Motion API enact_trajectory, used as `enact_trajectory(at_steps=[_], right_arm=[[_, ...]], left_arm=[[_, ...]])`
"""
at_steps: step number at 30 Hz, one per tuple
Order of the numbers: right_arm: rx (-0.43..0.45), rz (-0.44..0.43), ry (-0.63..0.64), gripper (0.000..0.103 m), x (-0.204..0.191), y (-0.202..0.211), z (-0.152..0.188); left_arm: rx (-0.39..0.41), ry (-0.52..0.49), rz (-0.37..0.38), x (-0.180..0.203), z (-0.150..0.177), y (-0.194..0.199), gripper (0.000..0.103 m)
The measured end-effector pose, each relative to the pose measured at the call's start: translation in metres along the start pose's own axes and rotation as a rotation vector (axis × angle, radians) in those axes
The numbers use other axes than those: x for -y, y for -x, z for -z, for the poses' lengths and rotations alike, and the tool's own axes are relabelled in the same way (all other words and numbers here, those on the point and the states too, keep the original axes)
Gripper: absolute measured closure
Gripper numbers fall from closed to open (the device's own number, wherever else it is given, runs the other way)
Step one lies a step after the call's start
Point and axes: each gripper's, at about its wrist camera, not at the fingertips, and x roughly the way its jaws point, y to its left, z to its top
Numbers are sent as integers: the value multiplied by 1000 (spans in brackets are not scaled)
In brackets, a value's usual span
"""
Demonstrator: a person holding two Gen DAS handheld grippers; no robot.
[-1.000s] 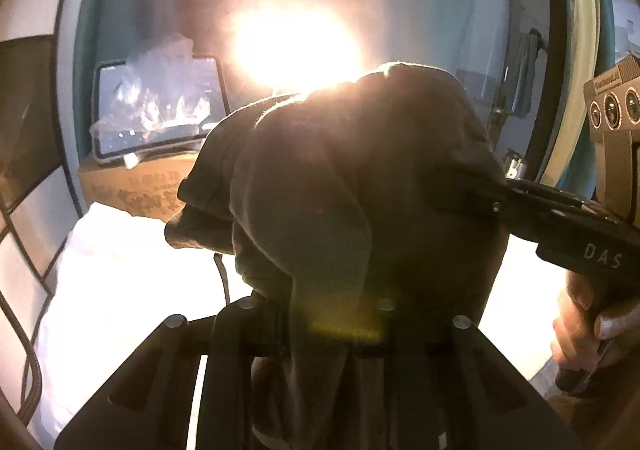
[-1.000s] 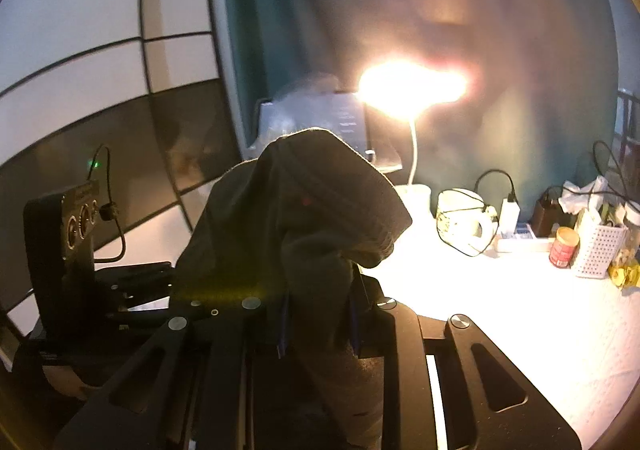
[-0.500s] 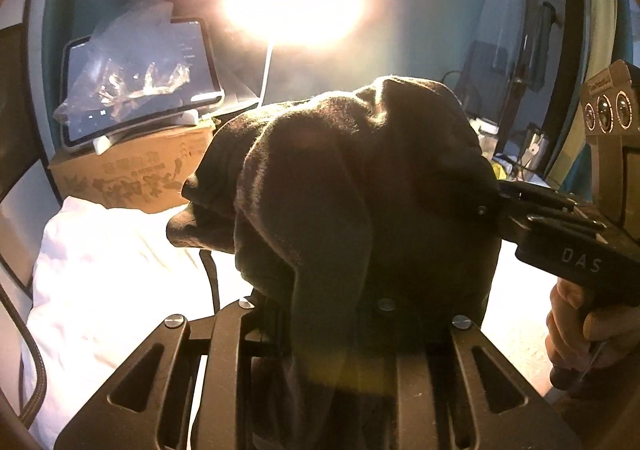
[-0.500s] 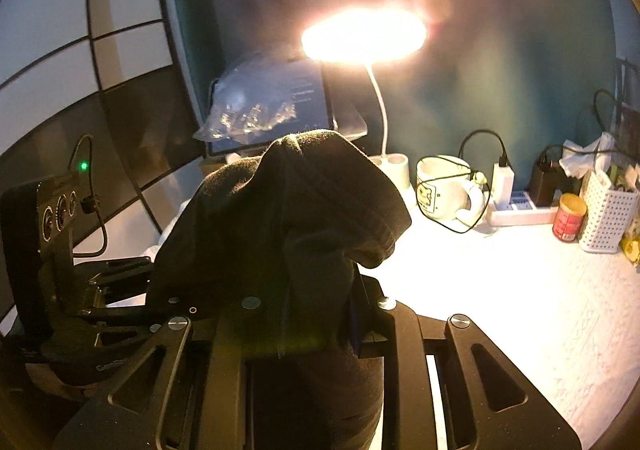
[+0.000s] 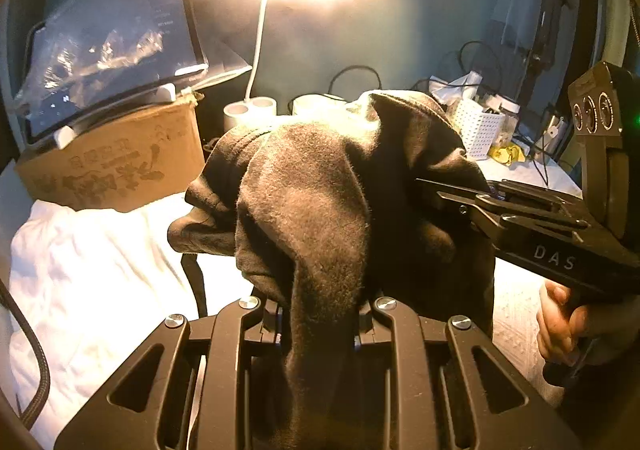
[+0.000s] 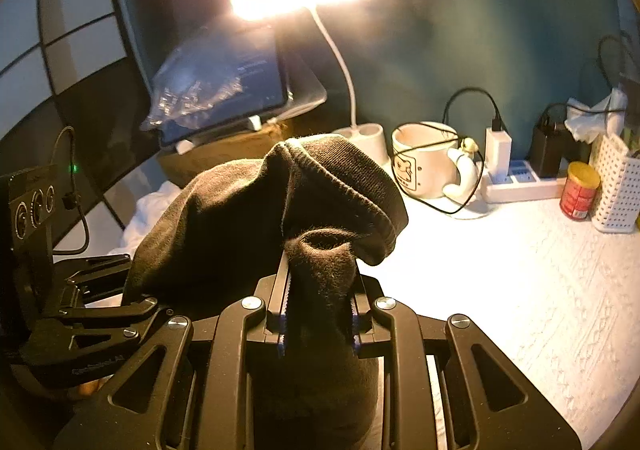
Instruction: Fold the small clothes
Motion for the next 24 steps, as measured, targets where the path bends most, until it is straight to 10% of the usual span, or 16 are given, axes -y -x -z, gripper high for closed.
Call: enact_trajectory(at_steps=[24], right_arm=[[-196, 10, -57, 74, 33, -90, 11]], left_arm=[[-173, 34, -16, -27, 3, -72, 81]])
